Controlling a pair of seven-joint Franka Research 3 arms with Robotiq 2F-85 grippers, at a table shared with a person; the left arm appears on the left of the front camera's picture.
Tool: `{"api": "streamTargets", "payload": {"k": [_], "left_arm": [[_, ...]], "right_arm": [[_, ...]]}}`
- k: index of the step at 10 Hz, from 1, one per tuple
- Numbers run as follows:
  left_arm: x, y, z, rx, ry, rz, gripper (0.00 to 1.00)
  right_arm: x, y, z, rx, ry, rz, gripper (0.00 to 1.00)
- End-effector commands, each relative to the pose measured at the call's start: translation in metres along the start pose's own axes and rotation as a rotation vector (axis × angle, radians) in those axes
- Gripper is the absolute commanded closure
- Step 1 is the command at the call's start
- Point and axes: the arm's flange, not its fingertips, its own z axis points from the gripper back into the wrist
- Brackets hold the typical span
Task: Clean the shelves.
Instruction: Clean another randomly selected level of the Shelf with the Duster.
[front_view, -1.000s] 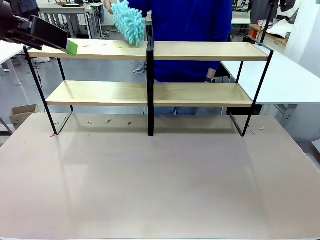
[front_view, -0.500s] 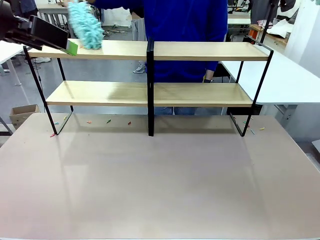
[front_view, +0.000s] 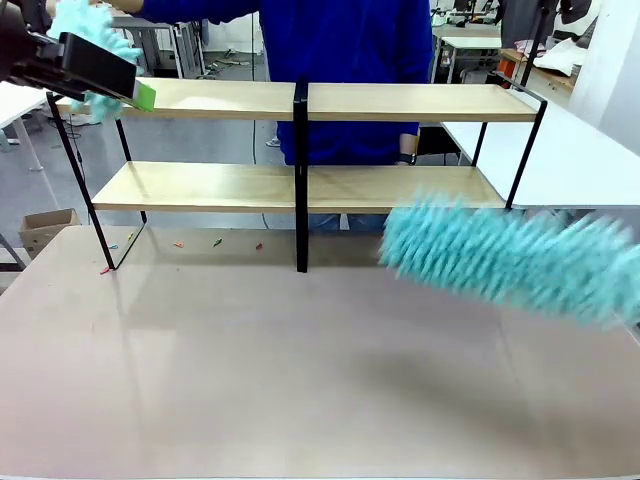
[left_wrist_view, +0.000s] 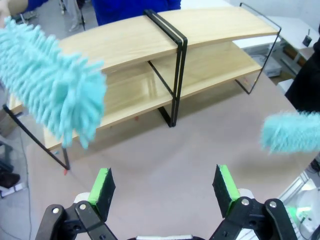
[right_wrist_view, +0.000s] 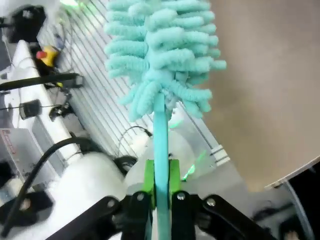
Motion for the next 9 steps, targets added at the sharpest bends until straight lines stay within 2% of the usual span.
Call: {"api": "streamTargets", "payload": {"k": [1, 2, 3, 4, 5, 6, 7, 8, 9], "left_arm": [[-0.001, 0.0, 0.001, 0.004, -0.003, 0.0, 0.0], [-0.001, 0.0, 0.001, 0.004, -0.003, 0.0, 0.0], [-0.001, 0.0, 0.001, 0.004, -0.003, 0.0, 0.0], [-0.001, 0.0, 0.001, 0.004, -0.003, 0.0, 0.0], [-0.001, 0.0, 0.001, 0.004, -0.003, 0.0, 0.0], [-0.001, 0.0, 0.001, 0.004, -0.003, 0.0, 0.0], [-0.001, 0.0, 0.001, 0.004, -0.003, 0.0, 0.0], [-0.001, 0.0, 0.001, 0.004, -0.003, 0.0, 0.0], [-0.001, 0.0, 0.001, 0.004, -0.003, 0.0, 0.0]], "right_arm": [[0.054, 0.031, -0.068, -0.065, 0.058, 0.165, 0.88], [0.012, 0.024, -0.005, -0.01, -0.065, 0.221, 0.88], [0.031, 0.016, -0.056, -0.047, 0.071, 0.066, 0.88], [0.031, 0.016, -0.056, -0.047, 0.071, 0.066, 0.88], [0.04, 0.03, -0.061, -0.055, 0.054, 0.153, 0.88], [0.051, 0.033, -0.073, -0.048, 0.048, 0.011, 0.88], [0.075, 0.033, -0.08, -0.092, 0.025, -0.255, 0.88], [0.108, 0.038, -0.082, -0.214, -0.012, -0.419, 0.88], [0.143, 0.047, -0.094, -0.25, -0.001, -0.374, 0.88]]}}
